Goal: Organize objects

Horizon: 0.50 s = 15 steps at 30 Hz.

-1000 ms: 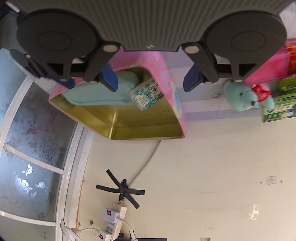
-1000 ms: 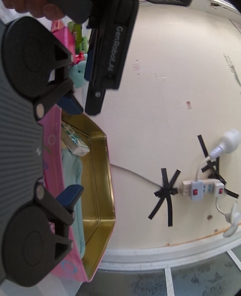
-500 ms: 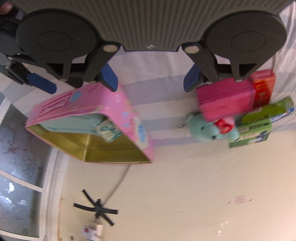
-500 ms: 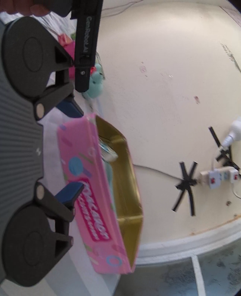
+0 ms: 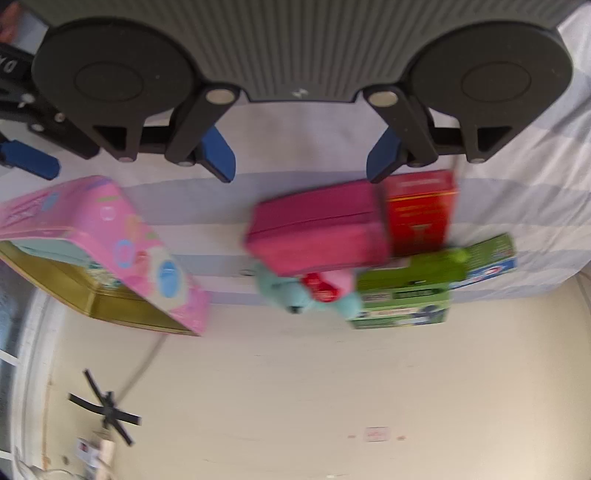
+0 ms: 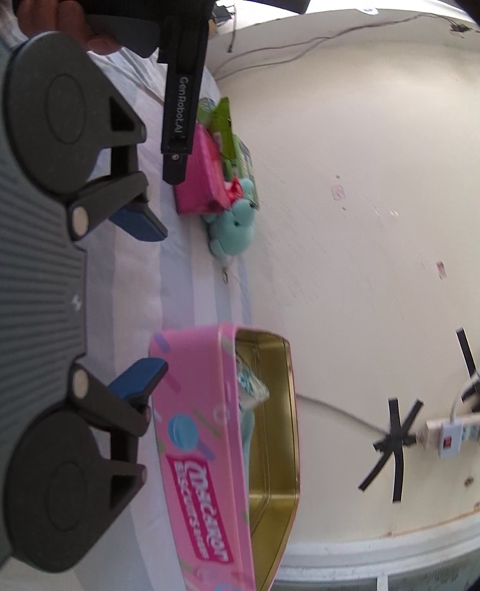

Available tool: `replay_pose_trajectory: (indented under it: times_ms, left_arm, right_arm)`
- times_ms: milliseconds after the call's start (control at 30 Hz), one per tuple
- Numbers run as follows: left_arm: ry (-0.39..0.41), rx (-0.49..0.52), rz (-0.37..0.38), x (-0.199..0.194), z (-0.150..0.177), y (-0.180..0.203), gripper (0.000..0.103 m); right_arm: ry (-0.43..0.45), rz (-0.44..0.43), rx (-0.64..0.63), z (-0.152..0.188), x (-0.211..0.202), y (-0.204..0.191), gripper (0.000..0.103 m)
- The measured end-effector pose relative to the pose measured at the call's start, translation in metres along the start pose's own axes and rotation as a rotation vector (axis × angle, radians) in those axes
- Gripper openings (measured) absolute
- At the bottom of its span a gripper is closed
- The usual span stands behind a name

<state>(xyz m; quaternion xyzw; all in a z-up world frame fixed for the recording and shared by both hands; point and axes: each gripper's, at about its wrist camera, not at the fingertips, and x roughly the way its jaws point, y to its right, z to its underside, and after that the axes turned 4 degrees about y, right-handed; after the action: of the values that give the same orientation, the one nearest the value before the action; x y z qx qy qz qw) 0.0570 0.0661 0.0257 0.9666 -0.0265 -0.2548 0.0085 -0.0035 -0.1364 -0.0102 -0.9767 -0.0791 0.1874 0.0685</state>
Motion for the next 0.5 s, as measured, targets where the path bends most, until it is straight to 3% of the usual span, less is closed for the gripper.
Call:
replay_pose_trajectory:
  times_ms: [200,333,500]
  left_arm:
    - [0.002,-0.162,-0.061,0.001,0.004,-0.061,0.08]
    - [0.052,-0.32,-0.041,-0.002,0.007,-0.094,0.08]
    - [0.051,-0.395,-0.001,0.003,0.01,-0.106,0.08]
  right_arm:
    - [-0.06,-0.067,-0.024,-0.004,0.02,-0.02,0.073]
    - [-0.109,-0.147,-0.003,-0.017,0.049,-0.033,0.073]
    - [-0.18,-0.22,0.09,-0.041,0.101,-0.044,0.073]
